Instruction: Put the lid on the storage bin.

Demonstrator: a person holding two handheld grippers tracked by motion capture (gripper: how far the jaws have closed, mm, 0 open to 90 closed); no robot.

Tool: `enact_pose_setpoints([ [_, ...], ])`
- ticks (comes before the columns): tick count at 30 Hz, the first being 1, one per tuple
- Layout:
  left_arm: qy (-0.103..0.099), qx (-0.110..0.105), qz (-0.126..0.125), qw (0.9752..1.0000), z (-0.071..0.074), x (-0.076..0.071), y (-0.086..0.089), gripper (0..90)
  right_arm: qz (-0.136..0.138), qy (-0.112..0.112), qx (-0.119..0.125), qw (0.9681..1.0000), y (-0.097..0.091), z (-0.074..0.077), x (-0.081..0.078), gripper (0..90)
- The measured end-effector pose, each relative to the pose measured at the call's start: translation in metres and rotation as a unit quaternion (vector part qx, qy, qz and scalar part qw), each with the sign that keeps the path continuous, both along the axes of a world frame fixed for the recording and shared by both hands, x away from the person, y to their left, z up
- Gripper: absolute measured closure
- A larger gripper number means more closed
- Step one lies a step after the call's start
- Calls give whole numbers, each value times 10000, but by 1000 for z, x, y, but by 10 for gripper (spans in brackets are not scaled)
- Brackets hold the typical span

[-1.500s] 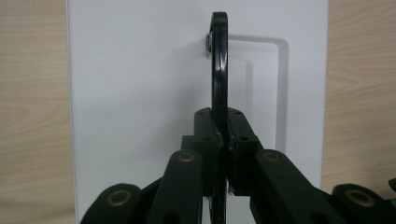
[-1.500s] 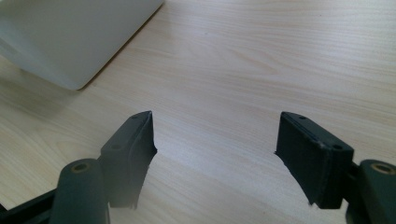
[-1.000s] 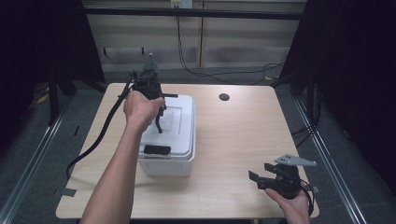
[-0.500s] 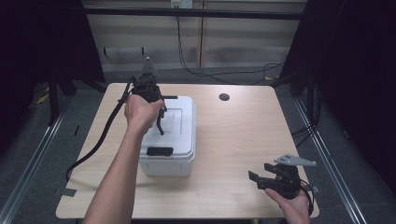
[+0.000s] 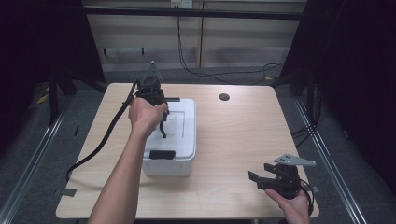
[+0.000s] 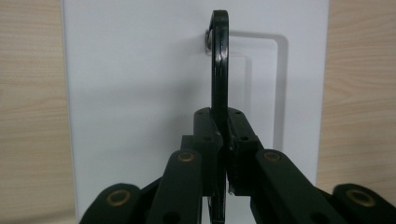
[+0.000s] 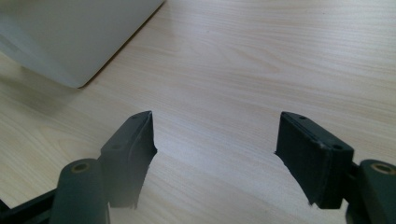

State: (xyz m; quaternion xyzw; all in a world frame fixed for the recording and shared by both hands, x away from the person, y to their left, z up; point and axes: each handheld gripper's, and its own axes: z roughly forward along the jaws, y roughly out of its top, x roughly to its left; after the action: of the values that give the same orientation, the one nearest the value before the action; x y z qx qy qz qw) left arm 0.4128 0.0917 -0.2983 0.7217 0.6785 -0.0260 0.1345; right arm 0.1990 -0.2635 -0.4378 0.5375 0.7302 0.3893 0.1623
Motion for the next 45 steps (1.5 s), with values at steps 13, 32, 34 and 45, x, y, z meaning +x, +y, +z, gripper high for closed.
enact_pose_setpoints([
  [13,68,37,-127,9999,-3,2,4,842,10,-15,-10,10000,0,0,0,274],
  [32,-35,-273,-463,9986,-15,8,18,662,-12,-2,7,10000,0,0,0,272],
  [34,-3,-217,-490,9986,-19,10,23,593,-10,-12,1,10000,0,0,0,272],
  [45,-56,-438,-929,9947,-18,14,36,290,13,1,-6,10000,0,0,0,271],
])
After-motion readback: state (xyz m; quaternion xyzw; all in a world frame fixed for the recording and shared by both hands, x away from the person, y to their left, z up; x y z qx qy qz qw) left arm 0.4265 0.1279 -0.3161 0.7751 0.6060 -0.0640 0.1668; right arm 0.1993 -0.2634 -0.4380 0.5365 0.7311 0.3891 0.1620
